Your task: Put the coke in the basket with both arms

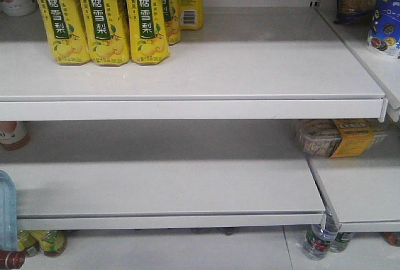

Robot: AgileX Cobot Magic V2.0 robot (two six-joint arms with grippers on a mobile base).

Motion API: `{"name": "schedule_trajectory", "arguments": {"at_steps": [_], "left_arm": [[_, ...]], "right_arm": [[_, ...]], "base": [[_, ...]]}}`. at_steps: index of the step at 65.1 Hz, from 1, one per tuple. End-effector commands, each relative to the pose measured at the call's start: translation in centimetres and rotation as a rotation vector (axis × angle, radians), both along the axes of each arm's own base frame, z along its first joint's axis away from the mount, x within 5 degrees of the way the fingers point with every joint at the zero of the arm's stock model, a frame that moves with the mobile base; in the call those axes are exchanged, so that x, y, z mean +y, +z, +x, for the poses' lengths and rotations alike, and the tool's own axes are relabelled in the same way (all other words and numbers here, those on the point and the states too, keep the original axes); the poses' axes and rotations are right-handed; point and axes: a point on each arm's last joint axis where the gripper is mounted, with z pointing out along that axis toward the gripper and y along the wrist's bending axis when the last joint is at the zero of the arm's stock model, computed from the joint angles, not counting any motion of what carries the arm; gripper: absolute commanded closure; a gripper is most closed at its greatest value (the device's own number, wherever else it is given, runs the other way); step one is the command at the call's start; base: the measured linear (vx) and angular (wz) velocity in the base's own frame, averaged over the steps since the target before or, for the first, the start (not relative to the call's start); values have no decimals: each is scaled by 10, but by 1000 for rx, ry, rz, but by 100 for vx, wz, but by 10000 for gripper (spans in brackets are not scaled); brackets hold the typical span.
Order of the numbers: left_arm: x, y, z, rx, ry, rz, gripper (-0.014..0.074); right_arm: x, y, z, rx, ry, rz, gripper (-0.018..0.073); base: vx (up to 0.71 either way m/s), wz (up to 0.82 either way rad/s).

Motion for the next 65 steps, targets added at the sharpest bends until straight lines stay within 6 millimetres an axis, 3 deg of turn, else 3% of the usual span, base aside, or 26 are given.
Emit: {"name": "schedule_trajectory", "arguments": {"at_steps": [1, 31, 50, 65], "left_arm": [[0, 19, -2, -195, -1, 69, 603], [0, 19, -2, -195, -1, 69, 603], [0, 19, -2, -195, -1, 69, 603], [0, 19, -2, -195, -1, 69, 603]], "right_arm": [[1, 15, -1, -86, 14, -5, 569], [2, 14, -1, -80, 19, 16, 569], [7, -22, 9, -80, 25, 144, 569], [0, -31, 11, -63, -115, 145, 569]], "base": [[0, 0], [0, 0], [0, 0], [0, 0]]}}
